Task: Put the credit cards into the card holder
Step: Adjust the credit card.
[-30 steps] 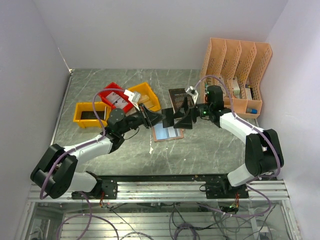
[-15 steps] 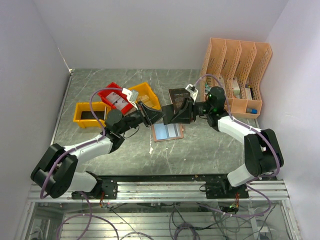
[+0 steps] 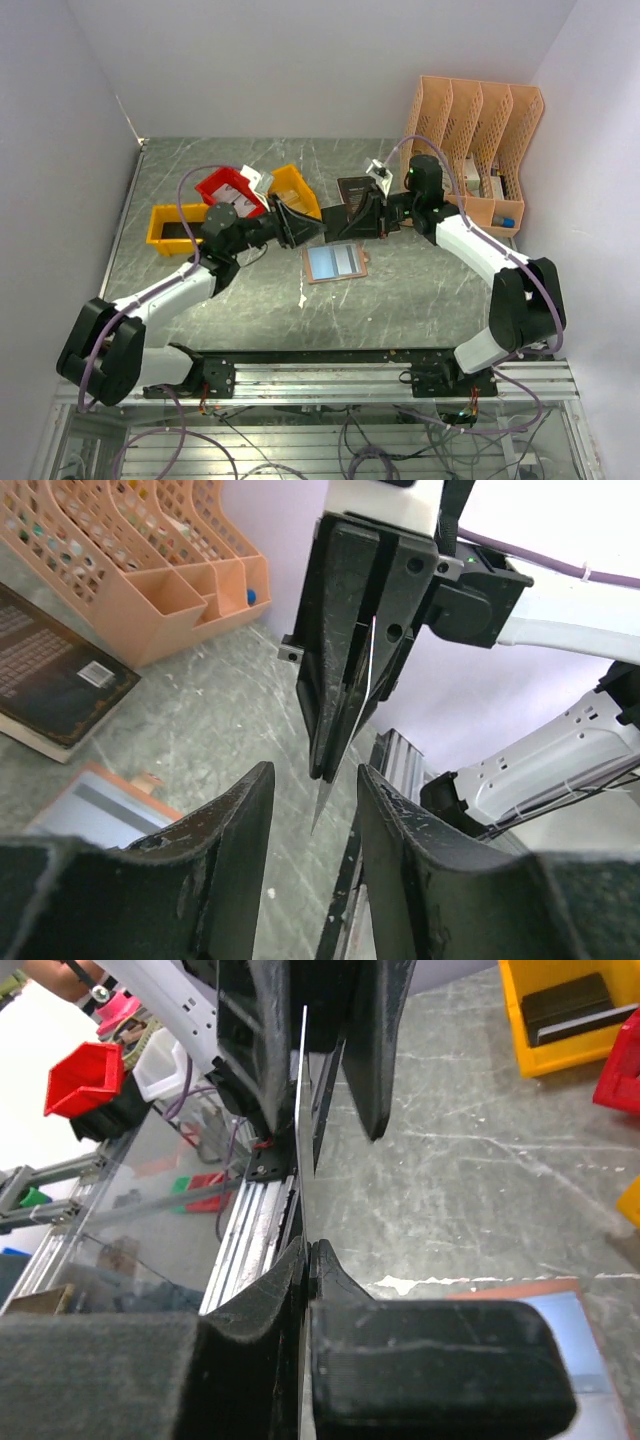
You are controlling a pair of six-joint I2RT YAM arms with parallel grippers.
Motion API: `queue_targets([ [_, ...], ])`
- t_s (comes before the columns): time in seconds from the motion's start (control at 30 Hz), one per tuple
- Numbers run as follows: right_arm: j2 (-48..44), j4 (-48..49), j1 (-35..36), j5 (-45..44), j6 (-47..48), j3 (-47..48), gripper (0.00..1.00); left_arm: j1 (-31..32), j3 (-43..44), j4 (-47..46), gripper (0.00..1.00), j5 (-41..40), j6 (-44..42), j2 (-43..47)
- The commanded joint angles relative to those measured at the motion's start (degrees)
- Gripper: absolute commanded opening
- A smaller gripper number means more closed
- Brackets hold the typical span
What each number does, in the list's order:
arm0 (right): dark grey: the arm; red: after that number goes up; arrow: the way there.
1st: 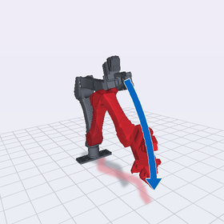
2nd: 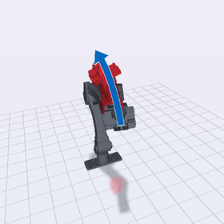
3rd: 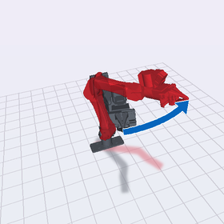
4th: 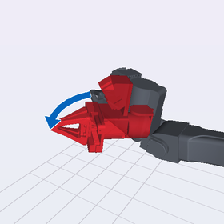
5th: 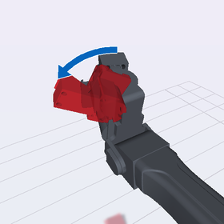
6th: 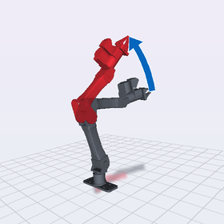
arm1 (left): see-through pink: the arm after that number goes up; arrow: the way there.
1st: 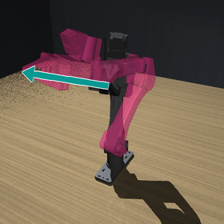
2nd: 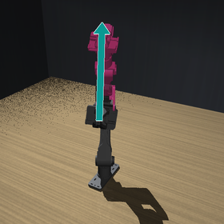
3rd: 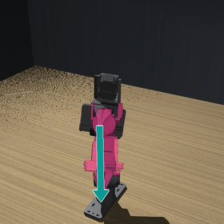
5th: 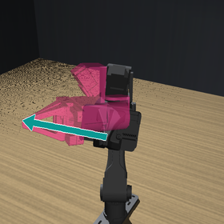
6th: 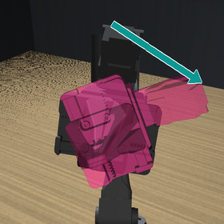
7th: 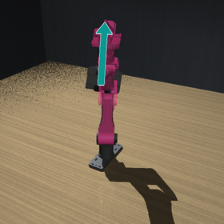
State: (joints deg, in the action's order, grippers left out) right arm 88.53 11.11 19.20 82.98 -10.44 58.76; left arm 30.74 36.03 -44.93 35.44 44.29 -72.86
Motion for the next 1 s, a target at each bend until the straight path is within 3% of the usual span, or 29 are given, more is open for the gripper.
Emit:
queue_targets([
  [0.0, 1.77, -19.14, 0.46, 1.07, 17.44, 3.67, 0.0, -5.34, 5.59, 11.28, 0.5, 10.51, -5.13, 2.98],
  [0.07, 2.08, -18.81, 0.87, 0.74, 17.24, 3.43, 0.0, -6.87, 6.99, 13.83, 0.57, 12.85, -6.01, 3.17],
  [0.17, 2.4, -20.69, 1.58, 0.12, 19.05, 3.99, 0.0, -7.45, 9.58, 17.45, 0.57, 15.21, -7.72, 2.16],
  [0.43, 3.99, -26.52, 2.41, -0.81, 23.96, 6.06, 0.0, -7.45, 11.48, 16.17, 0.43, 18.57, -5.89, -1.04],
  [0.67, 4.11, -27.19, 2.76, -1.19, 24.56, 6.35, 0.0, -6.68, 10.91, 16.32, 0.4, 18.06, -5.95, -2.16],
  [0.83, 4.72, -28.05, 3.02, -1.89, 25.1, 6.74, 0.0, -5.18, 11.26, 15.29, 0.28, 17.97, -5.55, -3.6],
  [0.93, 4.96, -29.34, 3.12, -2.25, 26.11, 7.04, 0.0, -4.99, 11.5, 14.98, 0.09, 18.15, -5.48, -4.1],
  [0.97, 5.06, -29.6, 3.2, -2.4, 26.4, 7.22, 0.0, -4.99, 11.55, 15.04, 0.07, 18.17, -5.5, -4.25],
])
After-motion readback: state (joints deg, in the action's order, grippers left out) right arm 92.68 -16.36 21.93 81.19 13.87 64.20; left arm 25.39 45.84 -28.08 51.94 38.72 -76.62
